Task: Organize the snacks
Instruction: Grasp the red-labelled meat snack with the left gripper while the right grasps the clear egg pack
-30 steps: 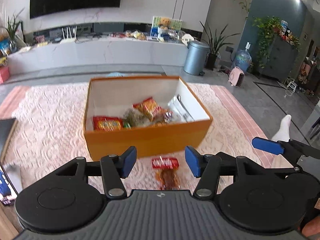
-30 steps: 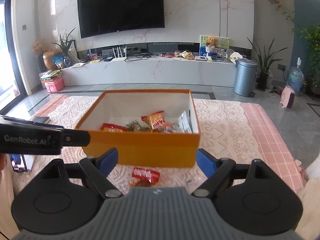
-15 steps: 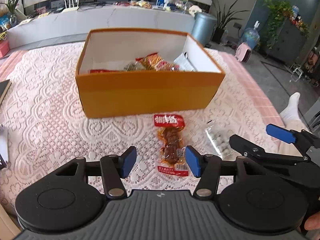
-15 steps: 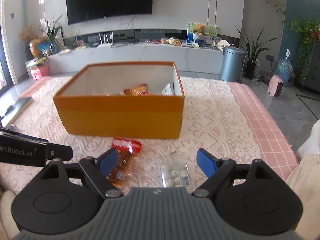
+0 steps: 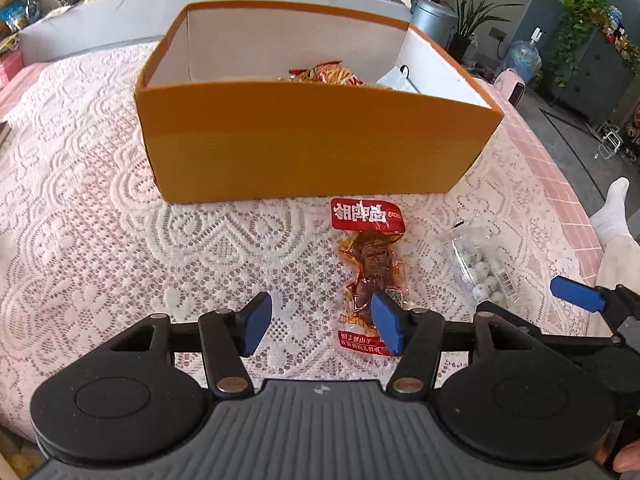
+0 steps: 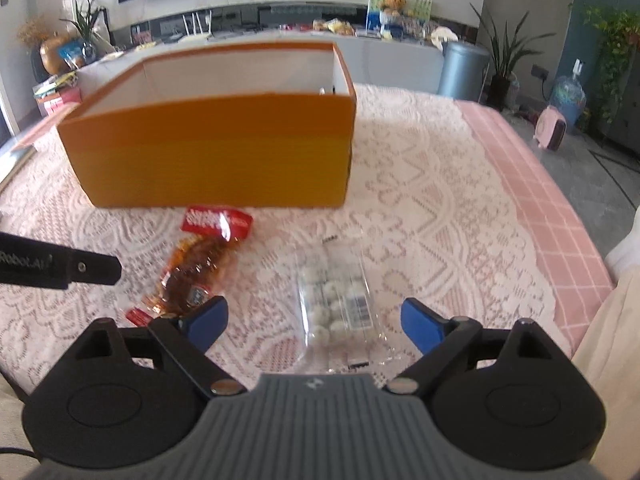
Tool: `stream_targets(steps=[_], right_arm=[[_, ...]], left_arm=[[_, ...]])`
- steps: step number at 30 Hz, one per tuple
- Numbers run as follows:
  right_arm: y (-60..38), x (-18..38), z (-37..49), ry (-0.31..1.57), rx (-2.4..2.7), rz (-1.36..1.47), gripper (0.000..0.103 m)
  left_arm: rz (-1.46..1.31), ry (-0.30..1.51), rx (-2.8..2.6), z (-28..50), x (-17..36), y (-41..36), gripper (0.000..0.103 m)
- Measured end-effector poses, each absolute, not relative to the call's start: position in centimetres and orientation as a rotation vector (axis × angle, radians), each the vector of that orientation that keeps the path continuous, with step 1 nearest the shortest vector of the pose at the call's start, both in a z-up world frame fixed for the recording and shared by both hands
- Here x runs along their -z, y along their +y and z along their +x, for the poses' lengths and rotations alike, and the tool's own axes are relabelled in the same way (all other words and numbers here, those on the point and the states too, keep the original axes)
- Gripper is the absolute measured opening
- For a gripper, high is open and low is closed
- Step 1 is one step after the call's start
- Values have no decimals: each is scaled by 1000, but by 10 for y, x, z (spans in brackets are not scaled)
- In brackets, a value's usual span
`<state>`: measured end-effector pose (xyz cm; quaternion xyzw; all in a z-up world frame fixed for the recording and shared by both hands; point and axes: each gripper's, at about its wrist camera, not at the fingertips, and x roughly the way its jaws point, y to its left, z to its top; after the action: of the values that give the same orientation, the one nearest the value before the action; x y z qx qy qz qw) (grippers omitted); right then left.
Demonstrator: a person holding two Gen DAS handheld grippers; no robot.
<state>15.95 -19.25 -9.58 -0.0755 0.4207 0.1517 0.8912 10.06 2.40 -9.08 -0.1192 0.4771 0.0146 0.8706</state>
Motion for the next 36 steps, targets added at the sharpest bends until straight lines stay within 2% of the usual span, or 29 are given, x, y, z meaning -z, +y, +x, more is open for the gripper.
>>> stream_targets(steps=[17, 32, 34, 36], right_arm=[[-192, 128, 182, 957, -280, -178, 91], [-185, 144, 190, 990, -293, -197, 91], [-186, 145, 190, 991, -294, -191, 92], [-187, 145, 191, 992, -295, -187, 92]], left_arm=[[-270, 1061, -12, 124, 124, 15, 68], [-204, 1035, 33, 147, 136, -11, 66], [-220, 1031, 44, 151, 137, -11, 61], [-230, 1025, 53, 151, 137, -10, 49]])
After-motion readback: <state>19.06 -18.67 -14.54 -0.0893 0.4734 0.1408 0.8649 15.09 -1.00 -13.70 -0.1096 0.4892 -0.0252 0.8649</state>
